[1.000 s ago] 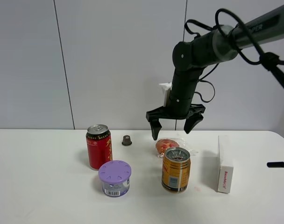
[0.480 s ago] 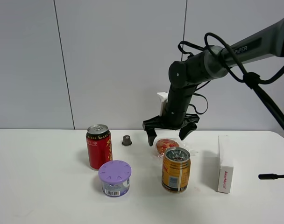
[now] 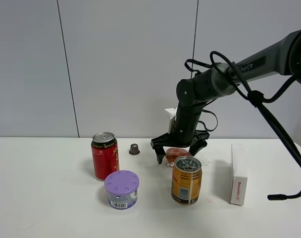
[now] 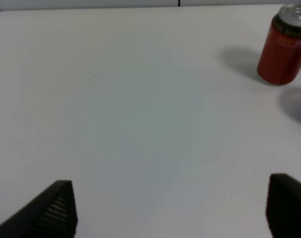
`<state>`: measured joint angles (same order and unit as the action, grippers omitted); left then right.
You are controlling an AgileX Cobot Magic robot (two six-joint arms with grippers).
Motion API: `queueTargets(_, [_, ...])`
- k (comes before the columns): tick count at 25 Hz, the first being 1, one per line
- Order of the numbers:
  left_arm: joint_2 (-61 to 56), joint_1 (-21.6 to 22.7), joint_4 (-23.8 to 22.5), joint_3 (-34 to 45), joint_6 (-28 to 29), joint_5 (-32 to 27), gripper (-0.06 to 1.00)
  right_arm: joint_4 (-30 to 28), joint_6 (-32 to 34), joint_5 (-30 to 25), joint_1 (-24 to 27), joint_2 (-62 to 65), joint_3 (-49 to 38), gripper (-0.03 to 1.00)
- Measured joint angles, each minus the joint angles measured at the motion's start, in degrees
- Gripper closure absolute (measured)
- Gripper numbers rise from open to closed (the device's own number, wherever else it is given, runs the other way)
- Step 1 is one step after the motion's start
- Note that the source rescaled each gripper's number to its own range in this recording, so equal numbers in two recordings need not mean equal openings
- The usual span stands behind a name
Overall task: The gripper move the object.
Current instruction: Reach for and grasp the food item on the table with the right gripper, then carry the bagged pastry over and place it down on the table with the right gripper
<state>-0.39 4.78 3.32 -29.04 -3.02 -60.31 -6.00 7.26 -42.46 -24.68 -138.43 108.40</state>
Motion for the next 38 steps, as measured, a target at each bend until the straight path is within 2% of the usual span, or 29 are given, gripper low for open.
queueTargets(14, [0.0, 0.0, 0.0, 0.0, 0.0, 0.0, -0.06, 0.1, 0.0, 0.8, 0.0, -1.1, 0.0, -0.02])
queueTargets(15, [0.0, 0.0, 0.0, 0.0, 0.0, 0.0, -0.06, 0.1, 0.0, 0.8, 0.0, -1.1, 0.0, 0.05])
queueTargets(16, [0.0, 0.0, 0.0, 0.0, 0.0, 0.0, -0.06, 0.1, 0.0, 0.8, 0.0, -1.1, 0.0, 0.17])
queueTargets(20, [0.0, 0.0, 0.0, 0.0, 0.0, 0.0, -0.06, 0.2, 0.0, 0.2, 0.0, -1.1, 0.0, 0.76])
queueTargets(22, [0.0, 0.0, 0.0, 0.0, 0.0, 0.0, -0.06, 0.1, 0.3, -0.4, 0.0, -1.0, 0.0, 0.91])
queueTargets(23, [0.0, 0.0, 0.0, 0.0, 0.0, 0.0, -0.06, 0.1, 0.5, -0.7, 0.0, -0.8, 0.0, 0.94])
queueTargets(30, [0.0, 0.0, 0.0, 0.0, 0.0, 0.0, -0.06, 0.9, -1.0, -3.0, 0.1, 6.1, 0.0, 0.96])
queueTargets(33, [0.0, 0.0, 0.0, 0.0, 0.0, 0.0, -0.06, 4.2, -5.9, -3.4, 0.1, 11.4, 0.0, 0.96])
queueTargets(38, [0.0, 0.0, 0.0, 0.0, 0.0, 0.0, -0.06, 15.0, -18.9, -3.3, -1.2, 20.0, 0.0, 0.97])
